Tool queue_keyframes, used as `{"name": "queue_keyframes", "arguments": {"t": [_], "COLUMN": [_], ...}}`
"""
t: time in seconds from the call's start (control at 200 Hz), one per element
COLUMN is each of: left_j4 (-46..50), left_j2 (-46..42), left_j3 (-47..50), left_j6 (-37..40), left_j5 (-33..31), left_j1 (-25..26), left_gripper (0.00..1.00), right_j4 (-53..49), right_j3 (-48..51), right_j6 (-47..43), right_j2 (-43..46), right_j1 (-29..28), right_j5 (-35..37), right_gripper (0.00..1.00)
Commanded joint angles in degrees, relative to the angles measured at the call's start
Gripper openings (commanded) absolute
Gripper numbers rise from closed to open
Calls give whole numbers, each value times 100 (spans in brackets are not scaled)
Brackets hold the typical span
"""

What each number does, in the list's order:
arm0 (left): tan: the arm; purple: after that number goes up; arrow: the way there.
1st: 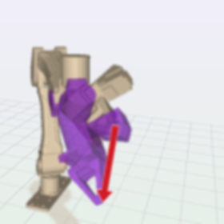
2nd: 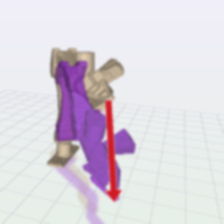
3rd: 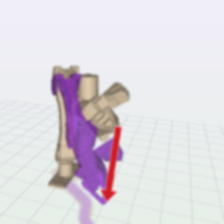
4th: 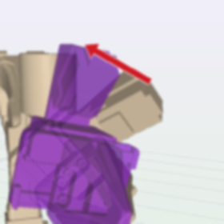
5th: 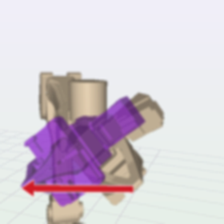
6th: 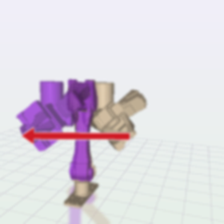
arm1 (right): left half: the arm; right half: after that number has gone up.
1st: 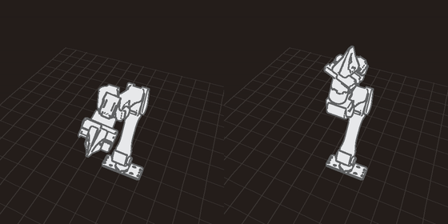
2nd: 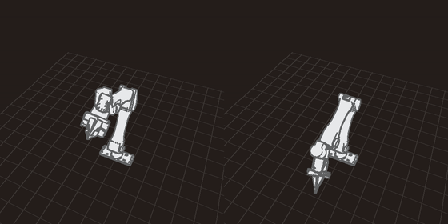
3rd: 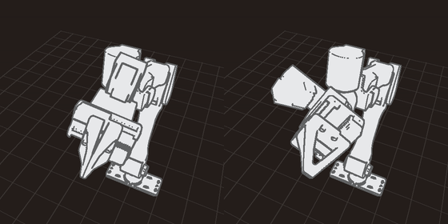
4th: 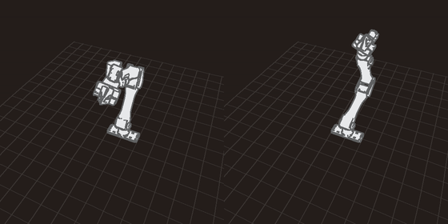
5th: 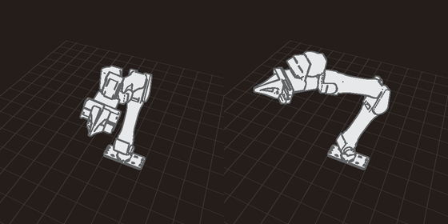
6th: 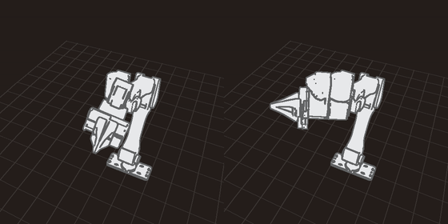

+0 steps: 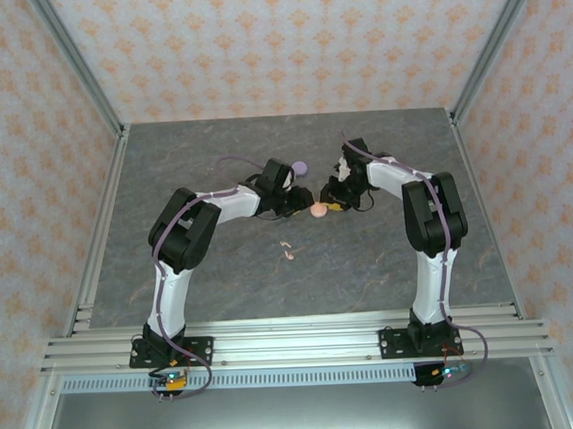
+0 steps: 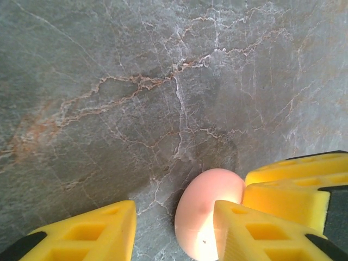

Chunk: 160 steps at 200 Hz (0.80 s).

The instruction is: Insert the wireless bluetooth earbuds into the charging case

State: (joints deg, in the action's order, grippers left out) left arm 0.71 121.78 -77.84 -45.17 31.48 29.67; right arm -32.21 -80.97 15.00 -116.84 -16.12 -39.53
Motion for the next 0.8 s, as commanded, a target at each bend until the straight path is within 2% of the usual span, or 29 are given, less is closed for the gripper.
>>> {"name": "queue_keyframes", "arguments": {"t": [0.0, 0.37, 0.796], "left_j4": [-327, -839, -851], "left_j2": [-84, -73, 91], "left_j3": [194, 460, 462], "left_j6": [-145, -485, -605], "left_j5": [83, 323, 413], "left_j1": [-10, 2, 65], "left_gripper": [42, 42, 38], "right_j4": [115, 336, 496], "right_j3": [47, 330, 503], "right_j6": [41, 168, 226], "right_j2": [-94, -32, -6], "right_j1": [-14, -14, -14], "right_j5": [-151, -161, -173], "right_gripper": [30, 23, 20]}}
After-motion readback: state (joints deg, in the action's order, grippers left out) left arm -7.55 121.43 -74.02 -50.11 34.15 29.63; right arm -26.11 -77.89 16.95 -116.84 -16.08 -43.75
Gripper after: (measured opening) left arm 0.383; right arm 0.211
